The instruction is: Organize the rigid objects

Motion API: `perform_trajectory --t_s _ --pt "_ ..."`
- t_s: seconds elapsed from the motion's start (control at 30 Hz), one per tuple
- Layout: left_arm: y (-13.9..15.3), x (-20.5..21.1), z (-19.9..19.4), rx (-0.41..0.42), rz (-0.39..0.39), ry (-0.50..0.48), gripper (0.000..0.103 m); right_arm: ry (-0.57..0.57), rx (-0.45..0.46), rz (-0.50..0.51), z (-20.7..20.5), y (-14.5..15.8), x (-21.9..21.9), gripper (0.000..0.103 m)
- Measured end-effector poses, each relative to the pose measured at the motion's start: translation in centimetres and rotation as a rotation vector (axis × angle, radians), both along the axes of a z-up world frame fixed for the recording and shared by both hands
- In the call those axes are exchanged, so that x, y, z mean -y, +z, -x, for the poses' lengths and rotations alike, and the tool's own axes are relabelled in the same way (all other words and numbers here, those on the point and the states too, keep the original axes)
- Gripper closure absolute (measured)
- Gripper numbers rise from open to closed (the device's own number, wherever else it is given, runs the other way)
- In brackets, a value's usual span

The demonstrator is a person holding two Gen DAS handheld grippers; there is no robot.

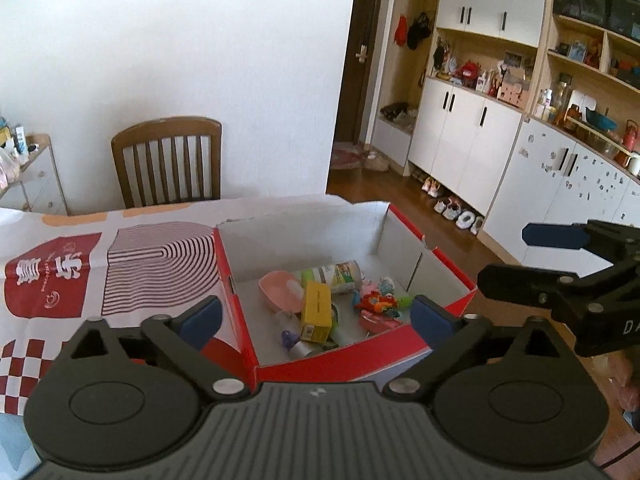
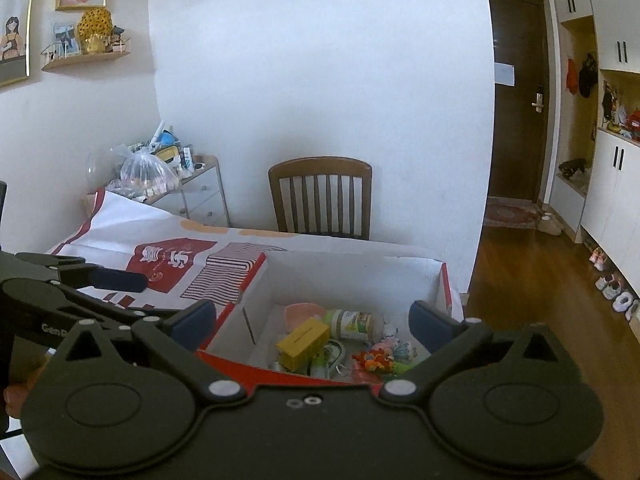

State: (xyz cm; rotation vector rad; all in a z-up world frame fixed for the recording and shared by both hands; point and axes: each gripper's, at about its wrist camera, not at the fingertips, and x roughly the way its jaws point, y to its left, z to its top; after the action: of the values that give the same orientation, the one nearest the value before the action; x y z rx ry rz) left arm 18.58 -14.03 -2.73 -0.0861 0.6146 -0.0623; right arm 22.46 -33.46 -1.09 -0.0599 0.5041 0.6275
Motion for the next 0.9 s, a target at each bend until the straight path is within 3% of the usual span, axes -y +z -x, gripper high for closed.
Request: perform_trajectory --t_s 0.9 --pt "1.3 -0.1 2.0 0.043 -0.008 -0.068 0.001 -0.094 -0.025 -0.016 2.3 0.0 -0.1 0.0"
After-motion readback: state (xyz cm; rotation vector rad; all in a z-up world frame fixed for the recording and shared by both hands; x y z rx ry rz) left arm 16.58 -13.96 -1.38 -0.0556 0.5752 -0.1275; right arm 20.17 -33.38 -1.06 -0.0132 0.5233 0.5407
